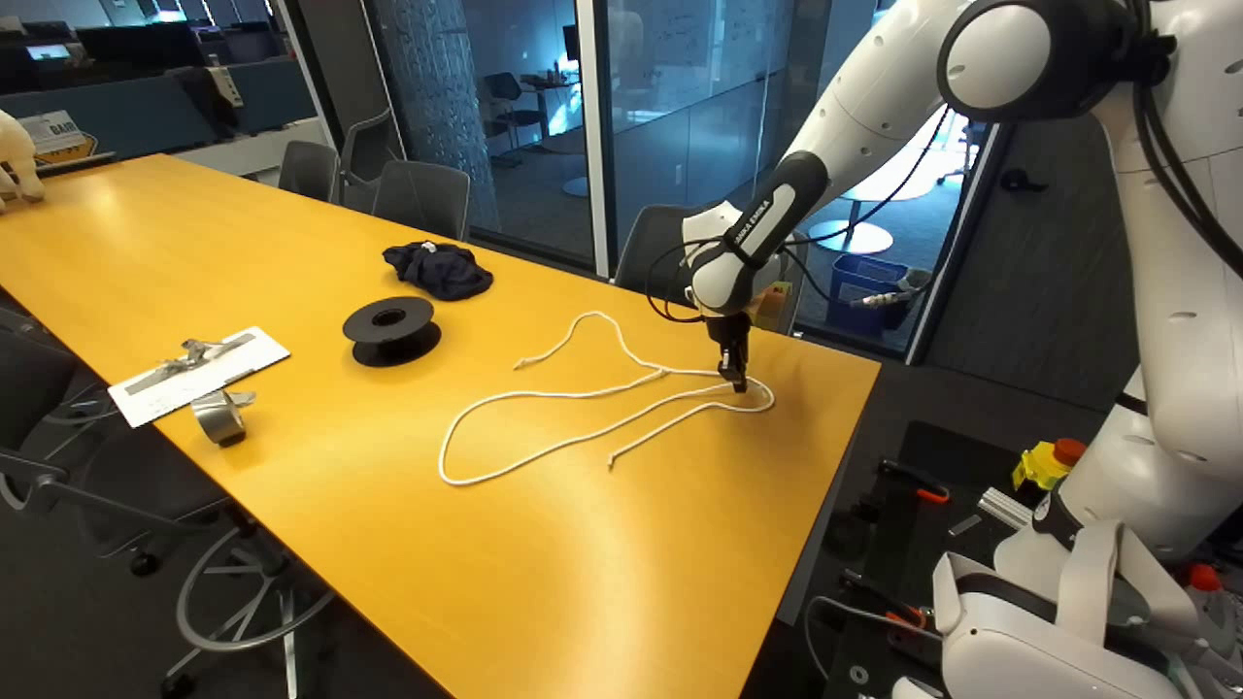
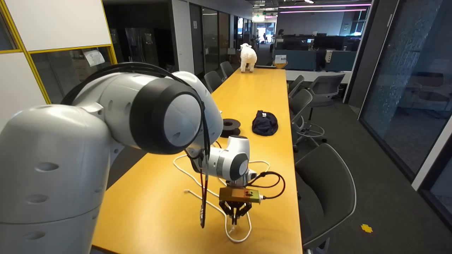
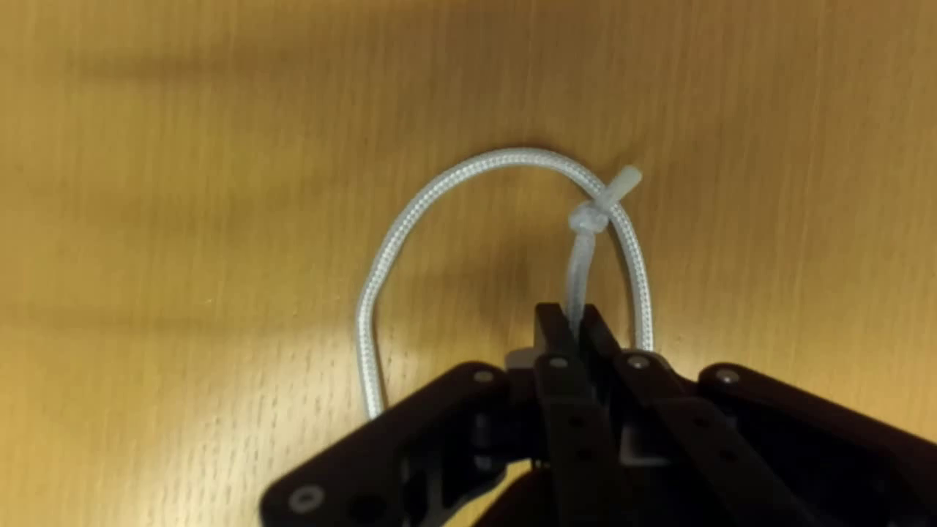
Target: Straighten out the string
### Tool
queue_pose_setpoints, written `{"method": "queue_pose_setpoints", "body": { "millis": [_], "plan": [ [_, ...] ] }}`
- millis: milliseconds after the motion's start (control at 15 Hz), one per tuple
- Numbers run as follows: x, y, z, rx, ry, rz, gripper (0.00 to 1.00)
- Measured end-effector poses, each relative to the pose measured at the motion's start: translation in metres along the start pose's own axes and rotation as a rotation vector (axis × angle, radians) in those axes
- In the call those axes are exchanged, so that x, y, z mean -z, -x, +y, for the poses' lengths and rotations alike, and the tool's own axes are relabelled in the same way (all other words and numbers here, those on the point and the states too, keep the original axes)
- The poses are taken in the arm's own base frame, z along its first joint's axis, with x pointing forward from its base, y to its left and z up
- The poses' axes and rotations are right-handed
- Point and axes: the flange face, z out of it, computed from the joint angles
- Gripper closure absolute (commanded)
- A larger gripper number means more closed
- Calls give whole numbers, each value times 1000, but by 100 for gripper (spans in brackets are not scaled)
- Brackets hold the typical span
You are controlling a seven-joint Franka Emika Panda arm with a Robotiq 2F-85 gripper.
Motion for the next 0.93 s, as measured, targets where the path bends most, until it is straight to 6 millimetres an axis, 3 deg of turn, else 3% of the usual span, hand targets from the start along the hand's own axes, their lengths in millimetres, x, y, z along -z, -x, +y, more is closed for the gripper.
{"method": "queue_pose_setpoints", "body": {
  "millis": [400,933],
  "plan": [
    [-9,-17,-2,89,15,-9,94],
    [-8,-28,3,144,31,-9,94]
  ]
}}
